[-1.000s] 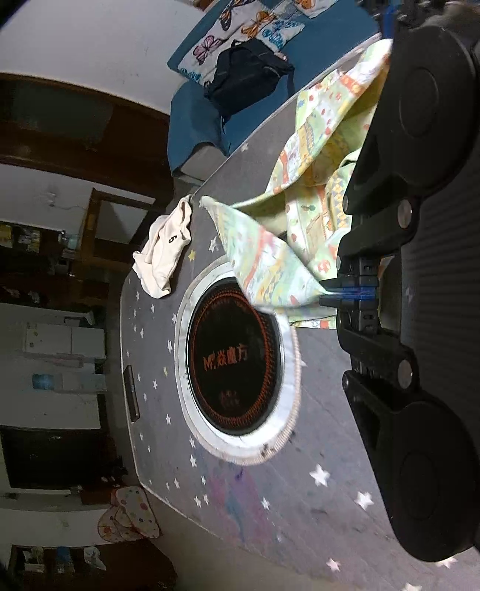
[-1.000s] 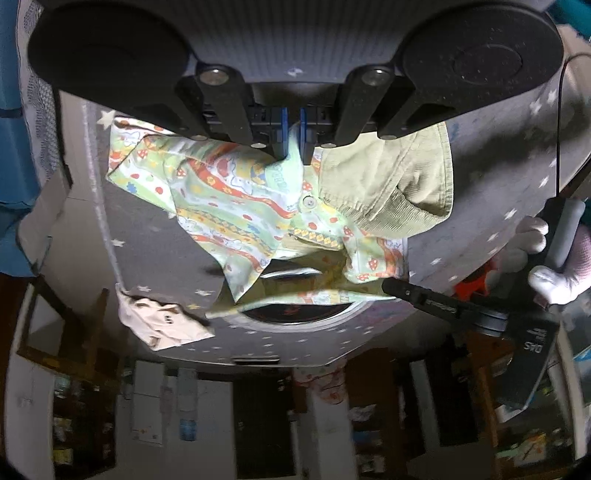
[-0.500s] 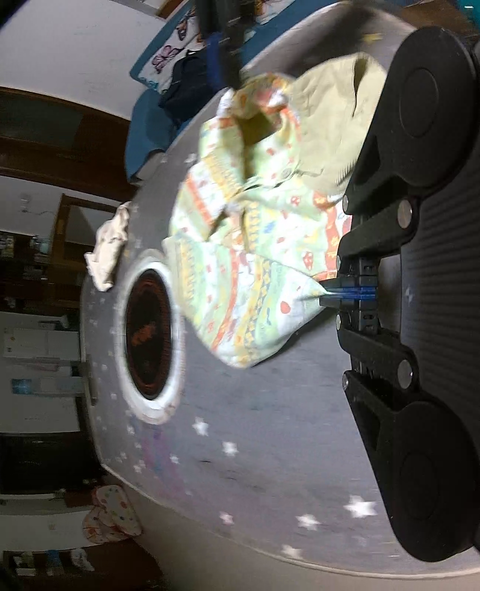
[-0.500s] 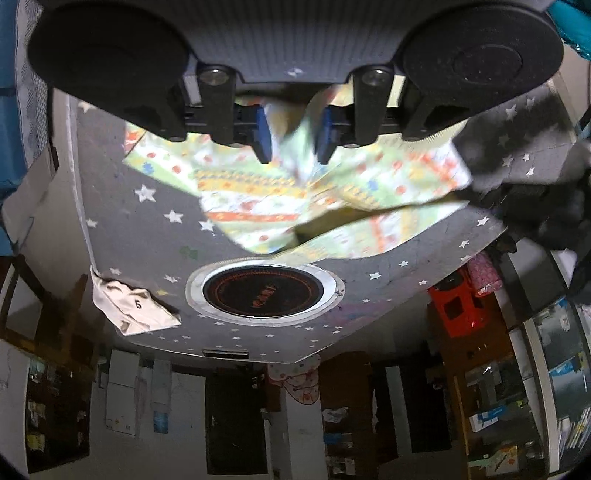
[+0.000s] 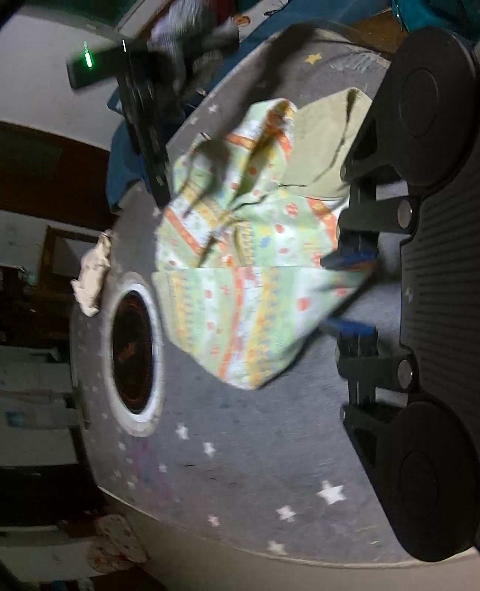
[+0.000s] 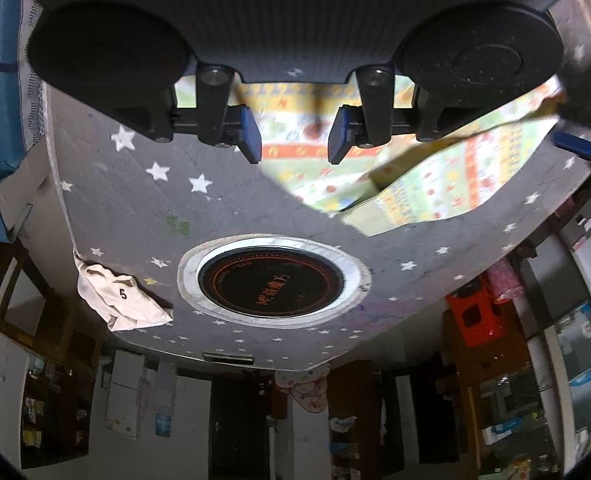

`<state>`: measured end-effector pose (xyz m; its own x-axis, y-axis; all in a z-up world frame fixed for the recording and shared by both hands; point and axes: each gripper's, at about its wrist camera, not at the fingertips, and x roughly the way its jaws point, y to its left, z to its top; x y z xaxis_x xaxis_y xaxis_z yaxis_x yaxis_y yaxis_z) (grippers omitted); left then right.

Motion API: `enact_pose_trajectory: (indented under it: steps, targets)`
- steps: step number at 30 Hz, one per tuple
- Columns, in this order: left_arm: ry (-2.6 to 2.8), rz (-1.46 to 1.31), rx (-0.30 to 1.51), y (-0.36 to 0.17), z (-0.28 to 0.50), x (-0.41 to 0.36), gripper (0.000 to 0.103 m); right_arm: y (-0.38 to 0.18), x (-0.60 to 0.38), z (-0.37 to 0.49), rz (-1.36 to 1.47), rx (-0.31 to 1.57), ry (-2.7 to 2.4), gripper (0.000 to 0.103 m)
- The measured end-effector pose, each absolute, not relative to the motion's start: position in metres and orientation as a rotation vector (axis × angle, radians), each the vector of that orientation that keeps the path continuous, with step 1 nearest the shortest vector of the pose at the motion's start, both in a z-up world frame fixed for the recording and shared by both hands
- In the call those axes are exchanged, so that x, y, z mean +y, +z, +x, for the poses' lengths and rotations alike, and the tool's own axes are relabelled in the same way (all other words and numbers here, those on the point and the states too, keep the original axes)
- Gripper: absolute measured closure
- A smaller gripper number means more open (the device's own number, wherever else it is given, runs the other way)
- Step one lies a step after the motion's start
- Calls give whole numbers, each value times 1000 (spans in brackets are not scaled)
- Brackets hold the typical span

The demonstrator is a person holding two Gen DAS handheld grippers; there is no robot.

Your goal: Fold clothes

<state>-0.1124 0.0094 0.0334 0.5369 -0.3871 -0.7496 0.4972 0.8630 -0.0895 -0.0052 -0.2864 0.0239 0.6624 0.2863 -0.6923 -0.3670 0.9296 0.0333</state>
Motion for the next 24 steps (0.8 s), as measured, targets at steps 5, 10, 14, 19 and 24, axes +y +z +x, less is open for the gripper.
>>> enact_pose_trajectory:
  steps: [5,10,14,19,24]
  targets:
    - [-489,139,831,45,-99,17,52,3,-286,29,-74,815,352,60]
    - [-453,126,828,44,-73,7,48,-8,-284,38,-48,847,372,81]
    - [-462,146,830,37,-52,-19,45,-7,-283,32,-60,832,388,98]
    - [-471,168,831,24,-25,-56,43,14,-285,13,-103,780,398,99]
    - [-477,177,852,8,-1,-83,44,35,-296,-9,-154,727,377,99]
